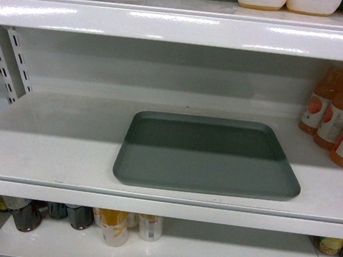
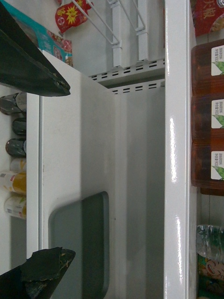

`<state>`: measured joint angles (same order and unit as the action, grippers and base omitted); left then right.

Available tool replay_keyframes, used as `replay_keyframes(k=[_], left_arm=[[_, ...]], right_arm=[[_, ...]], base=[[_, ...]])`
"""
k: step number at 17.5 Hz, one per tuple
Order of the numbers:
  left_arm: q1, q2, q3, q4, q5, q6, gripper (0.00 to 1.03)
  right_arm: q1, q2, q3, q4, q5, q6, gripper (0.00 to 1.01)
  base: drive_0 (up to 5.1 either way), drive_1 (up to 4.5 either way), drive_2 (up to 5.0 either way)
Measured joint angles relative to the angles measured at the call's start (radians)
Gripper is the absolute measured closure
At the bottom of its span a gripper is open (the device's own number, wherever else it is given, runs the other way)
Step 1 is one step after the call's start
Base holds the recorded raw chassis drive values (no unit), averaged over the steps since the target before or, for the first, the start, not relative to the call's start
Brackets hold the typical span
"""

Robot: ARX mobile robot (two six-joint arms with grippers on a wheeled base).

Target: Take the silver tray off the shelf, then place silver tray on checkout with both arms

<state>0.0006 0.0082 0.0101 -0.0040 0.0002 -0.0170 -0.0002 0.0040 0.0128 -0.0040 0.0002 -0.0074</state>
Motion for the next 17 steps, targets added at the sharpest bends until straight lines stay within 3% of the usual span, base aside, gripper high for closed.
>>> replay_keyframes(k=[17], left_arm=[[0.0,0.0,0.0,0.0,0.0,0.0,0.05]], right_arm=[[0.0,0.0,0.0,0.0,0.0,0.0,0.03]], base=[[0.0,0.0,0.0]])
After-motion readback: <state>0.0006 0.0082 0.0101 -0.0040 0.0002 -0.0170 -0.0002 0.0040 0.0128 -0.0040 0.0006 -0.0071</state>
